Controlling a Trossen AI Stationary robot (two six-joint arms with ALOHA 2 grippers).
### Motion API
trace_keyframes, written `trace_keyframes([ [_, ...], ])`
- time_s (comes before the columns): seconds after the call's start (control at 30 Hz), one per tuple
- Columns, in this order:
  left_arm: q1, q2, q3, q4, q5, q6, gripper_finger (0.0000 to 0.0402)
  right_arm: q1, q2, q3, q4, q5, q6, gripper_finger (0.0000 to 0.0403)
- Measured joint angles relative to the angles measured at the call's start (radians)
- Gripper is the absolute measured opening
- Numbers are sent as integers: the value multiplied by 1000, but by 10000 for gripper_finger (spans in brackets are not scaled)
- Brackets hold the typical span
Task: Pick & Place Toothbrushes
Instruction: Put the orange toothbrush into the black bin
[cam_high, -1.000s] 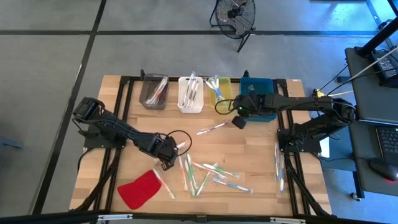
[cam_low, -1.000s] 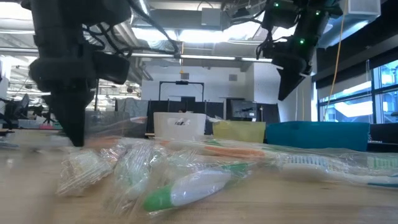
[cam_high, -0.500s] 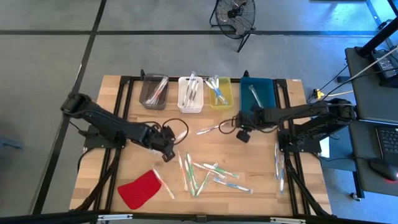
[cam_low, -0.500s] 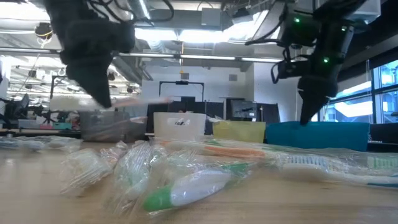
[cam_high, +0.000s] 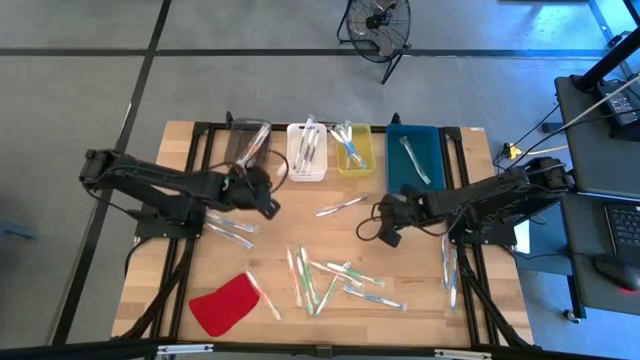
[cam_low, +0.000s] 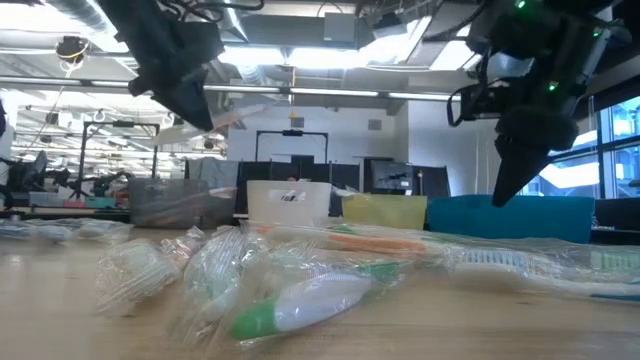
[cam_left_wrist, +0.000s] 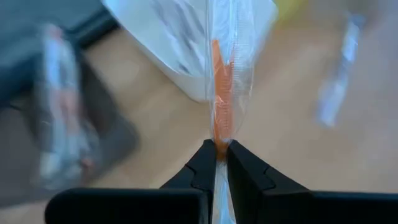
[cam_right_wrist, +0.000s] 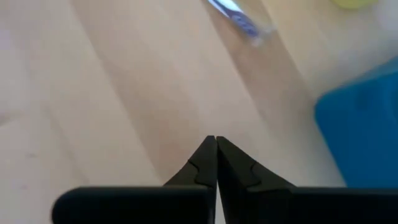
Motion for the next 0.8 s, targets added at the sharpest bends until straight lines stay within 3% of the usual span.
trace_keyframes([
  [0.2, 133, -40, 0, 1, -86, 51, 22, 73, 0, 0, 70, 2, 54, 23],
  [0.4, 289, -46, 0, 2, -140, 96, 22, 121, 0, 0, 163, 4, 54, 13],
  [0.57, 424, -44, 0, 2, -142, 120, 22, 136, 0, 0, 235, 5, 43, 4],
  [0.8, 555, 13, 0, 3, -139, 120, 22, 138, 0, 0, 254, 5, 24, 25],
])
